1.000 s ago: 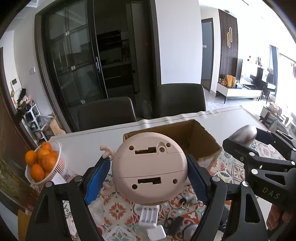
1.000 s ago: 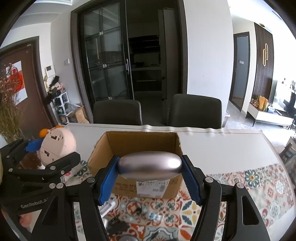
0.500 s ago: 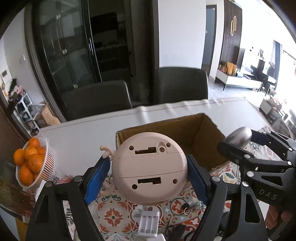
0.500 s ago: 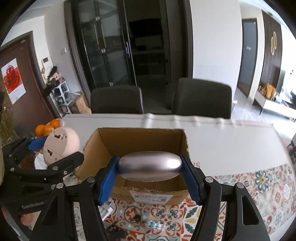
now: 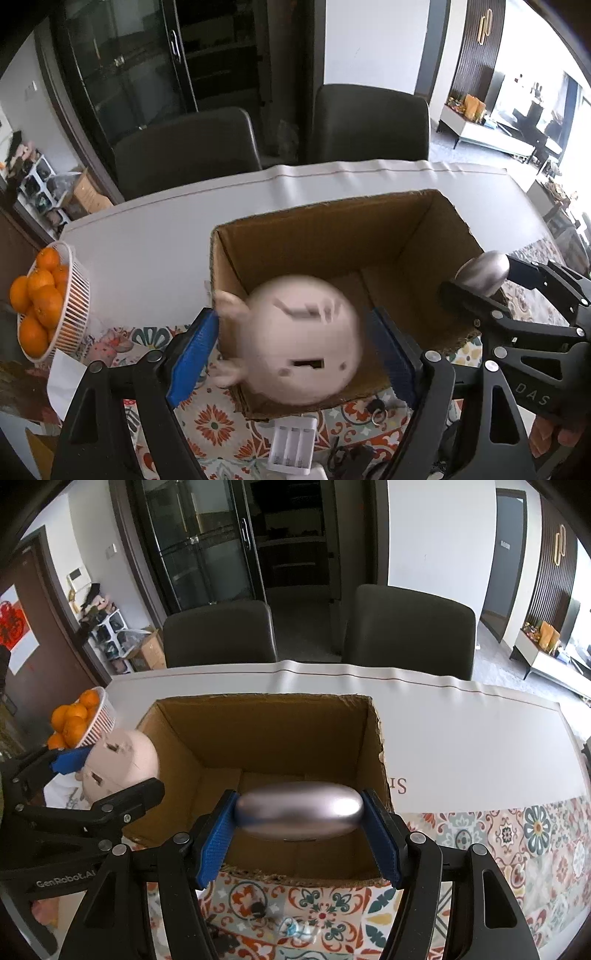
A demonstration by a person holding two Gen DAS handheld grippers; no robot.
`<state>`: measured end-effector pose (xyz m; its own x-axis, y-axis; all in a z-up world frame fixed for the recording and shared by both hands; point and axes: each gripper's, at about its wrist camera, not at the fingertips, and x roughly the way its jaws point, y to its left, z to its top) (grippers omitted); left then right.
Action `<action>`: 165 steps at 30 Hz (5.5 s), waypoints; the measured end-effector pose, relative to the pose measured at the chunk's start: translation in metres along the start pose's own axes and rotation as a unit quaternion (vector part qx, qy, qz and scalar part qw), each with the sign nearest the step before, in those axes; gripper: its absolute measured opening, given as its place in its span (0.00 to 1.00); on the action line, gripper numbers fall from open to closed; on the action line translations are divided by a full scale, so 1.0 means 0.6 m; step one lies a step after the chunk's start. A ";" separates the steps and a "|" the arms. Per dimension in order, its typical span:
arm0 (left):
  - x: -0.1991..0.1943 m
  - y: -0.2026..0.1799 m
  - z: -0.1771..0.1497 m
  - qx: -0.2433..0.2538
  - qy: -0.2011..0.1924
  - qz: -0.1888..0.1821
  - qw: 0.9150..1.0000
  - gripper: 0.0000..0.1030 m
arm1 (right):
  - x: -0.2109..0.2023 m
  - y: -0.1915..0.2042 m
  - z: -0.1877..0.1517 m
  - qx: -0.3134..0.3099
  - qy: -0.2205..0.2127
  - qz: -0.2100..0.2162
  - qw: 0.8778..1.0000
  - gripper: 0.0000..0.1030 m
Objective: Organize rigid objects
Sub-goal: 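Open both grippers over the box and withdraw, then close the right gripper on the black power adapter, then close the left gripper on the grey dome speaker, then carry the grey speaker with the left gripper and the black adapter with the right gripper into the box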
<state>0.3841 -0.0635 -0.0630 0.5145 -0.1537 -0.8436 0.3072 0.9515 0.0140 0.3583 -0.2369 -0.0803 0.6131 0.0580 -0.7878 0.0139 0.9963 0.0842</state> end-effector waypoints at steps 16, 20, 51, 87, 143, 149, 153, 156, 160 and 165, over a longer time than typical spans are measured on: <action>-0.117 -0.002 -0.047 -0.008 -0.110 0.113 0.987 1.00 | -0.086 0.003 -0.029 0.005 -0.044 -0.056 0.997 0.81; -0.146 -0.008 -0.069 -0.018 -0.127 0.119 0.985 1.00 | -0.124 0.007 -0.053 0.000 -0.063 -0.064 0.996 0.81; -0.152 -0.082 -0.259 -0.021 -0.082 0.081 0.993 1.00 | -0.188 0.005 -0.238 -0.040 -0.041 -0.076 0.995 0.82; 0.020 -0.101 -0.380 -0.058 0.105 0.053 0.991 0.98 | 0.000 -0.029 -0.368 -0.056 0.127 -0.027 0.990 0.71; 0.092 -0.192 -0.376 0.020 0.117 -0.046 0.992 0.54 | -0.051 -0.087 -0.420 0.032 0.102 -0.062 0.992 0.55; 0.098 -0.191 -0.375 0.025 0.113 -0.053 0.992 0.54 | -0.051 -0.084 -0.420 0.035 0.103 -0.061 0.992 0.55; 0.085 -0.185 -0.381 0.017 0.114 -0.070 0.991 0.53 | -0.055 -0.080 -0.421 0.034 0.102 -0.062 0.992 0.55; 0.070 -0.182 -0.388 0.017 0.104 -0.072 0.992 0.53 | -0.065 -0.077 -0.420 0.037 0.098 -0.062 0.993 0.55; 0.045 -0.178 -0.390 0.018 0.091 -0.072 0.993 0.53 | -0.080 -0.074 -0.419 0.039 0.091 -0.066 0.993 0.55; 0.013 -0.164 -0.385 0.012 0.073 -0.074 0.994 0.53 | -0.100 -0.067 -0.415 0.044 0.081 -0.064 0.994 0.55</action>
<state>0.1730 -0.0971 -0.1952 0.3412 -0.2507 -0.9060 0.3917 0.9140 -0.1054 0.1243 -0.2650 -0.1886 0.4662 -0.0530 -0.8831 0.1567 0.9874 0.0235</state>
